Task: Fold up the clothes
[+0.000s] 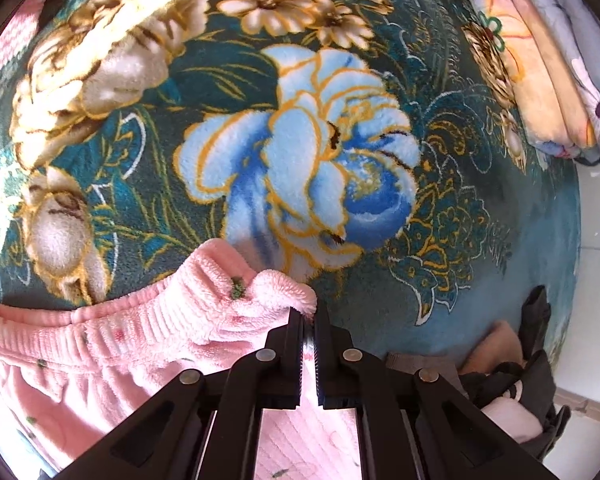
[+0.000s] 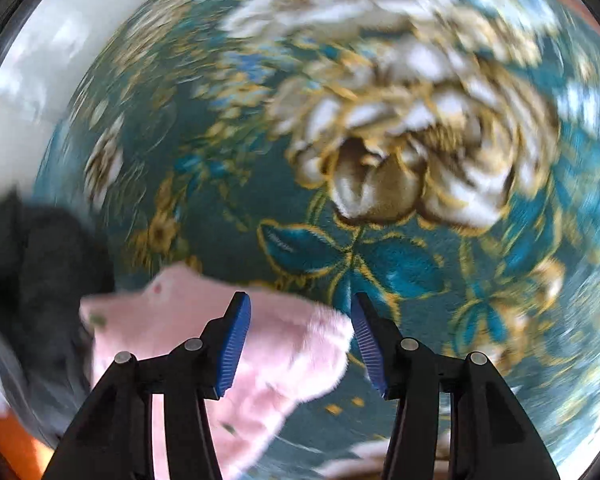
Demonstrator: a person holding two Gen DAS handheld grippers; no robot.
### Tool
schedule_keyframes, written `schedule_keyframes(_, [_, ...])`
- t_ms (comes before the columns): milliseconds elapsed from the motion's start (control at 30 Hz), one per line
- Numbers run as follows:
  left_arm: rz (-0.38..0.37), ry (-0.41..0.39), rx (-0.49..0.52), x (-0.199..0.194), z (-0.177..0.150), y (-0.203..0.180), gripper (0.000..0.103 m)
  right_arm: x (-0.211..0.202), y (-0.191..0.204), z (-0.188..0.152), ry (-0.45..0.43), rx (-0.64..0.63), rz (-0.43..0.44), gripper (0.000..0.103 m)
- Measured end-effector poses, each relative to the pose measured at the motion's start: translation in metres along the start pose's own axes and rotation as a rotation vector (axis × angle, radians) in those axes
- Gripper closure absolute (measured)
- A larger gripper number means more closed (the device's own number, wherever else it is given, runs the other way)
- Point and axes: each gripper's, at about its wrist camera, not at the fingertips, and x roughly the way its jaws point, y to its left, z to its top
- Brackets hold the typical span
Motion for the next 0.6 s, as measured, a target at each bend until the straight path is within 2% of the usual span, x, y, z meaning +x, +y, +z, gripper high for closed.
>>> schedule_keyframes(67, [0.007, -0.002, 0.001, -0.001, -0.001, -0.001, 0.097, 0.013, -0.007, -0.001, 0.029, 0.065, -0.035, 0.049])
schedule_keyframes(200, [0.018, -0.003, -0.005, -0.001, -0.004, -0.001, 0.096, 0.015, -0.009, -0.009, 0.022, 0.071, -0.028, 0.049])
schedule_keyframes(233, [0.02, -0.005, -0.006, 0.0, -0.004, -0.001, 0.096, 0.015, -0.007, -0.011, 0.03, 0.061, -0.03, 0.052])
schedule_keyframes(267, [0.021, -0.005, -0.007, 0.0, -0.005, -0.001, 0.096, 0.014, -0.003, -0.013, 0.039, 0.049, -0.029, 0.061])
schedule_keyframes(300, [0.022, -0.005, -0.009, 0.001, -0.006, -0.002, 0.096, 0.013, 0.001, -0.015, 0.048, 0.036, -0.026, 0.091])
schedule_keyframes(333, [0.022, -0.006, -0.009, 0.001, -0.006, -0.002, 0.096, 0.01, 0.007, -0.017, 0.054, 0.016, -0.019, 0.094])
schedule_keyframes(400, [0.022, -0.008, -0.008, 0.001, -0.007, -0.003, 0.096, -0.003, 0.021, -0.02, 0.019, -0.054, -0.004, 0.095])
schedule_keyframes(500, [0.017, -0.011, -0.006, 0.001, -0.006, -0.002, 0.096, -0.043, 0.032, -0.021, -0.12, -0.148, 0.017, 0.095])
schedule_keyframes(600, [0.011, -0.005, -0.017, 0.003, -0.006, 0.001, 0.096, -0.056, 0.011, -0.014, -0.194, -0.134, -0.084, 0.095])
